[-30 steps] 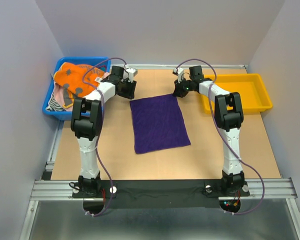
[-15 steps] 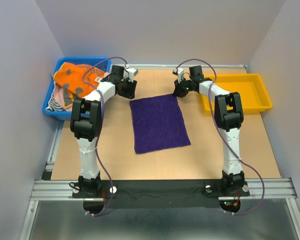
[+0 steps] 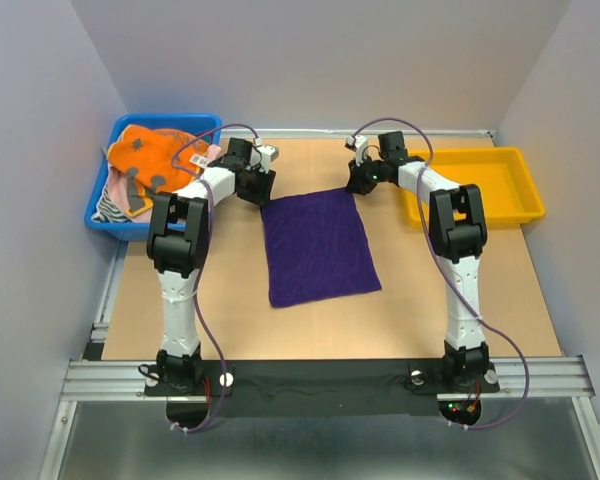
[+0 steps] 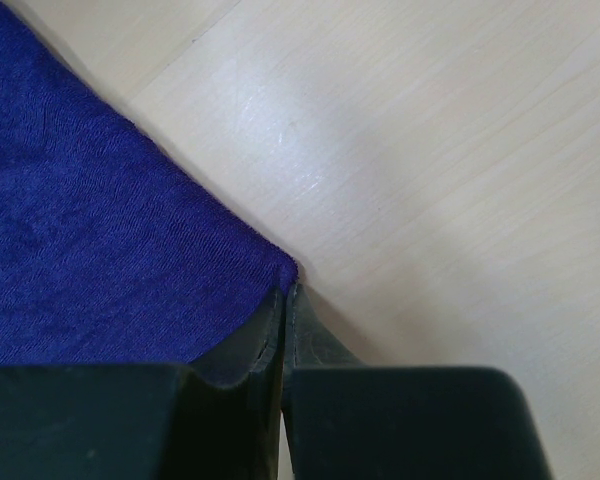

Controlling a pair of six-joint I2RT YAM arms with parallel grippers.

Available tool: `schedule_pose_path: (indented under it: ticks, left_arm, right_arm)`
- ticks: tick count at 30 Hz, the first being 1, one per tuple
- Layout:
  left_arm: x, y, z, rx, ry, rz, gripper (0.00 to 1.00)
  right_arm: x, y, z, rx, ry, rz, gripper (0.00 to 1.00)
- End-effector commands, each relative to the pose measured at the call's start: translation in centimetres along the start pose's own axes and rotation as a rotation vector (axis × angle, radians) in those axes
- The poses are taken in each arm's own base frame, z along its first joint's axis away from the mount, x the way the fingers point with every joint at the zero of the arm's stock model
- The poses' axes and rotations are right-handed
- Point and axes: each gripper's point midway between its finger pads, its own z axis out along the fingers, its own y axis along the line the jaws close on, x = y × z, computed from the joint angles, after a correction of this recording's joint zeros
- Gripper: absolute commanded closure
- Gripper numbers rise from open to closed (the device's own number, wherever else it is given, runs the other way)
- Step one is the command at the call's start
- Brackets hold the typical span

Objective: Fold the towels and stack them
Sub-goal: Fold the towel

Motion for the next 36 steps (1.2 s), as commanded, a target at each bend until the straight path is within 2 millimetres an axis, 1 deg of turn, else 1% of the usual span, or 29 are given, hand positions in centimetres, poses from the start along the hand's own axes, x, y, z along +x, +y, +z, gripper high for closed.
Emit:
schedule_pose_path:
  ticks: [1, 4, 6, 7, 10, 11, 13, 14, 16, 17, 18, 20, 21, 24, 27, 28, 30, 31, 32, 33, 34, 36]
  left_arm:
    - [0.4, -0.3, -0.1, 0.003, 0.015, 0.022, 0.49]
    - [1.2, 0.1, 0.3, -0.013, 0.04, 0.019, 0.54]
    - [1.6, 0.3, 0.4, -0.025, 0.051, 0.013, 0.55]
    - [1.9, 0.4, 0.5, -0.03, 0.061, 0.011, 0.6]
    - [2.5, 0.4, 0.6, -0.034, 0.077, 0.012, 0.62]
    - [2.6, 0.4, 0.7, -0.032, 0.081, 0.012, 0.7]
    - [2.9, 0.4, 0.8, -0.03, 0.09, 0.01, 0.71]
    - [3.0, 0.4, 0.8, -0.027, 0.093, 0.014, 0.8]
    - [3.0, 0.3, 0.8, -0.025, 0.094, 0.018, 0.92]
    - [3.0, 0.4, 0.8, -0.026, 0.094, 0.026, 1.0]
    - [3.0, 0.3, 0.8, -0.021, 0.093, 0.026, 1.0]
    - [2.3, 0.2, 0.4, -0.015, 0.076, 0.037, 1.0]
    - [1.5, 0.2, -0.1, -0.016, 0.056, 0.045, 1.0]
    - [0.3, 0.2, -0.9, -0.022, 0.021, 0.07, 1.0]
    - [-1.7, 0.4, -2.5, -0.05, -0.033, 0.093, 1.0]
    - [-2.6, 0.4, -3.3, -0.06, -0.059, 0.108, 1.0]
    - [-3.4, 0.6, -4.0, -0.079, -0.089, 0.116, 1.0]
    - [-4.1, 0.5, -4.8, -0.084, -0.113, 0.123, 1.0]
    - [-4.3, 0.4, -5.0, -0.082, -0.124, 0.129, 1.0]
    - [-4.5, 0.3, -5.3, -0.079, -0.133, 0.13, 1.0]
    - [-4.6, 0.0, -5.8, -0.072, -0.147, 0.133, 1.0]
    - [-4.5, -0.2, -6.1, -0.069, -0.155, 0.136, 1.0]
  right_arm:
    - [1.5, -0.1, -0.8, 0.025, 0.057, 0.029, 0.99]
    - [1.4, -0.1, -0.8, 0.022, 0.054, 0.031, 1.0]
    - [1.5, -0.1, -0.7, 0.023, 0.056, 0.032, 0.99]
    - [1.5, -0.1, -0.7, 0.024, 0.057, 0.032, 0.99]
    - [1.5, -0.1, -0.8, 0.024, 0.058, 0.033, 1.0]
    - [1.5, -0.1, -0.7, 0.024, 0.058, 0.033, 1.0]
    - [1.5, -0.1, -0.7, 0.022, 0.057, 0.033, 0.99]
    - [1.4, 0.0, -0.6, 0.02, 0.056, 0.033, 1.0]
    - [1.2, -0.1, -0.7, 0.02, 0.051, 0.031, 1.0]
    - [1.2, -0.1, -0.7, 0.019, 0.049, 0.033, 1.0]
    - [0.9, -0.1, -0.8, 0.02, 0.044, 0.032, 1.0]
    - [0.1, -0.3, -0.9, 0.024, 0.029, 0.024, 0.99]
    - [-0.6, -0.4, -1.1, 0.028, 0.016, 0.022, 1.0]
    - [-2.1, -0.6, -1.7, 0.041, -0.011, 0.011, 1.0]
    - [-3.2, -1.1, -2.4, 0.073, -0.024, -0.011, 1.0]
    - [-3.8, -1.2, -2.8, 0.087, -0.029, -0.022, 0.99]
    - [-4.1, -1.2, -3.2, 0.093, -0.033, -0.043, 0.99]
    - [-4.4, -1.1, -3.5, 0.096, -0.037, -0.054, 0.99]
    - [-4.9, -1.0, -4.0, 0.1, -0.046, -0.062, 1.0]
    - [-4.8, -0.9, -4.2, 0.101, -0.044, -0.065, 1.0]
    - [-5.3, -0.8, -4.6, 0.108, -0.051, -0.072, 1.0]
    - [-5.2, -0.5, -5.0, 0.11, -0.048, -0.079, 1.0]
